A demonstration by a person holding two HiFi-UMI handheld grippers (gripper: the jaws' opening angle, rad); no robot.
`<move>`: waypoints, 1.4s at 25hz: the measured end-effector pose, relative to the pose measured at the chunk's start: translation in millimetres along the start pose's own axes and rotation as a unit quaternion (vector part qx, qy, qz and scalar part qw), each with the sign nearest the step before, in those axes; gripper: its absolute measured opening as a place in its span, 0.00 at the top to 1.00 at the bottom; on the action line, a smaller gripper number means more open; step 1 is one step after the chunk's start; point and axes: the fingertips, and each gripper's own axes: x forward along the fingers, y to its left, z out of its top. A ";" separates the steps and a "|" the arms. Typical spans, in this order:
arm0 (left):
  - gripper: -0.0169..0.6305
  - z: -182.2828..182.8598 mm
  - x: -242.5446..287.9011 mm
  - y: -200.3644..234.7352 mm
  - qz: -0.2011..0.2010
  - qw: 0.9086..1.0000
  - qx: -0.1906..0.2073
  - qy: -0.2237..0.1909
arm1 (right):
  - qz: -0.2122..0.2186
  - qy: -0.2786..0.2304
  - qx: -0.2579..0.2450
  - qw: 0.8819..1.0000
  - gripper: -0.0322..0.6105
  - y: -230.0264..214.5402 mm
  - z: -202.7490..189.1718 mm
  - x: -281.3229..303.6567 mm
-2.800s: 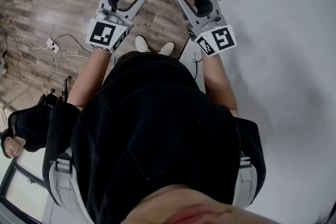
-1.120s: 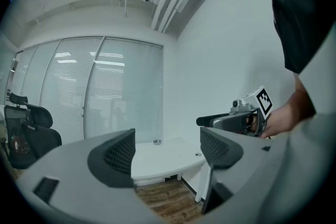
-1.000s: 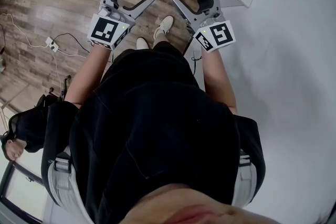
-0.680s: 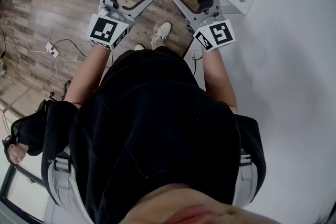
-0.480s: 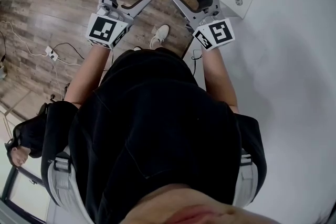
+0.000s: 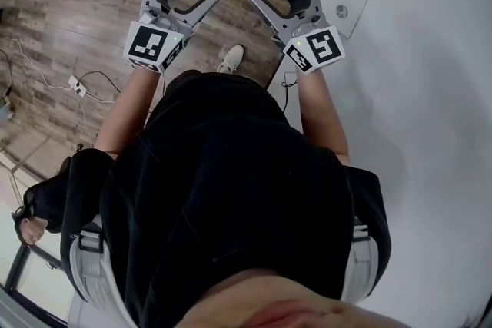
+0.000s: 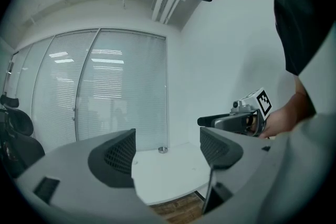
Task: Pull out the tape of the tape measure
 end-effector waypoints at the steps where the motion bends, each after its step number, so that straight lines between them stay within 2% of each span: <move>1: 0.38 0.4 4.3 0.7 0.002 1.000 -0.003 0.003 | 0.004 0.001 0.001 1.000 0.45 -4.7 1.0 -0.2; 8: 0.38 0.9 33.6 15.7 0.019 1.000 -0.006 0.010 | 0.019 0.000 0.005 1.000 0.46 -35.9 0.6 7.4; 18: 0.39 -7.3 71.4 38.9 0.010 1.000 0.006 0.021 | 0.003 0.001 0.015 1.000 0.47 -76.1 -10.7 25.5; 20: 0.38 -14.2 82.6 62.9 0.007 1.000 0.003 0.024 | -0.001 0.008 0.017 1.000 0.47 -85.7 -16.7 48.1; 23: 0.39 -31.1 109.2 130.2 -0.004 1.000 -0.009 0.028 | -0.008 0.024 0.019 0.999 0.47 -108.9 -29.5 112.5; 25: 0.39 -35.1 125.2 155.3 -0.015 0.999 -0.010 0.028 | -0.018 0.027 0.018 0.999 0.47 -122.1 -31.2 136.1; 35: 0.40 -25.4 187.2 190.1 -0.075 0.997 0.005 0.017 | -0.070 0.023 0.016 0.997 0.49 -165.5 -20.0 164.2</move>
